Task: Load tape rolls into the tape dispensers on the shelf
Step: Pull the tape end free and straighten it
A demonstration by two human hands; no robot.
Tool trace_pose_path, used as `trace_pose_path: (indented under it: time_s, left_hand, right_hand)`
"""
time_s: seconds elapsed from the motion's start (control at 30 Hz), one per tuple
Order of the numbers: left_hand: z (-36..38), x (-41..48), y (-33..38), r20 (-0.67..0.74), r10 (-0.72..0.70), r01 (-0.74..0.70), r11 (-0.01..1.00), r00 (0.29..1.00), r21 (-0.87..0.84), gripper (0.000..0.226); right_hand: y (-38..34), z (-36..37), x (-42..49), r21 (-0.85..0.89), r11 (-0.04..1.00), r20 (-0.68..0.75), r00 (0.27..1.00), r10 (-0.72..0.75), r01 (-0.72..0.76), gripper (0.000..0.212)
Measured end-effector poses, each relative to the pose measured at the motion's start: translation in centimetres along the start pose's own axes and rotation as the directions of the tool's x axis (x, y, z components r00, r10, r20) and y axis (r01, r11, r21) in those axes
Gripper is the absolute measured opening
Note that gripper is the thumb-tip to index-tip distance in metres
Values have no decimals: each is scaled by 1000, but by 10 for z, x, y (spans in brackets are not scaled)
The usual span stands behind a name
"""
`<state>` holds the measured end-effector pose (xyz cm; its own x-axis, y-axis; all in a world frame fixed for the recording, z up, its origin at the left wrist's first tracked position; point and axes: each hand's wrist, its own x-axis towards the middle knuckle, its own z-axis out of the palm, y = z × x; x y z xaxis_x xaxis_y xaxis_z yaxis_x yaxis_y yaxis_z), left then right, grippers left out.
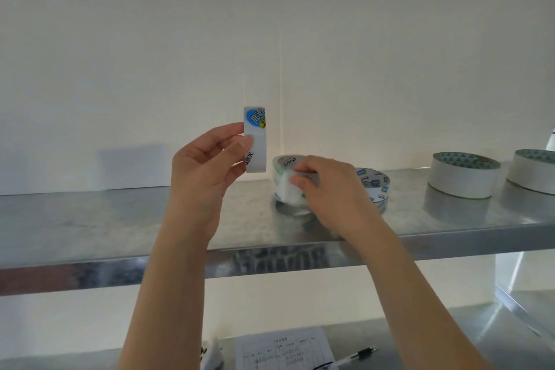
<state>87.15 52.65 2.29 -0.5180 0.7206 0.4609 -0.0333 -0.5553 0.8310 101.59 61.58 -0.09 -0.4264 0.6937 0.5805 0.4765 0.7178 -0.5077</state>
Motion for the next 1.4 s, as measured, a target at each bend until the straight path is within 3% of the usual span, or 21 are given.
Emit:
trace_pose_path:
  time_s: [0.13,0.2,0.3,0.43,0.53,0.6,0.7,0.8,0.87,1.03,1.13,1.2,1.27,1.33,1.4]
  left_hand:
    - [-2,3,-1,-9,-4,4,1000,1000,6,16]
    - [-1,4,-2,-6,3,-3,999,1000,46,15]
    - [4,5,-3,2,10,-11,997,1000,83,16]
    - [14,5,-4,32,40,-44,990,999,135,17]
    - [22,9,-10,47,105,-114,948,993,297,21]
    - [30,12,-18,89,150,-174,865,985,471,23]
    - [42,11,-37,269,100,-270,634,958,725,17]
    - [47,9,-52,341,-87,-253,508,936,824,21]
    - [47,12,-53,343,-107,-257,470,933,845,22]
    - [43,12,-56,347,-98,-255,501,933,827,24]
    - [42,12,-54,287,-9,-216,633,958,743,22]
    - [41,10,-40,156,107,-178,804,982,568,22]
    - [42,3,-19,63,172,-183,940,983,289,20]
    - [44,-6,1,112,173,-179,983,978,45,16]
    - [49,-15,13,247,157,-158,987,956,-16,25]
  right_hand:
    - [-1,-15,2,416,909,-265,959,95,25,8]
    - [-2,-24,1,617,777,-337,934,121,123,9]
    - [-4,-33,-3,768,607,-354,925,135,205,8]
    - [-8,-39,-9,804,540,-380,913,147,248,7]
    - [-7,-41,-12,794,548,-403,903,147,264,8]
    - [-5,-42,-14,783,562,-415,897,153,266,8]
    - [-3,-44,-16,773,572,-425,893,146,274,8]
    - [-1,-46,-18,761,581,-437,890,130,289,7]
    - [0,-46,-19,764,575,-438,889,132,291,8]
    - [1,-42,-19,785,554,-422,894,150,278,8]
    - [-1,-40,-20,799,538,-413,896,166,269,8]
    - [-2,-40,-22,807,529,-405,898,172,263,9]
    - [-2,-40,-23,808,527,-405,898,173,263,10]
    - [-3,-39,-24,801,535,-411,896,167,268,9]
    - [-5,-37,-24,796,538,-418,894,160,276,8]
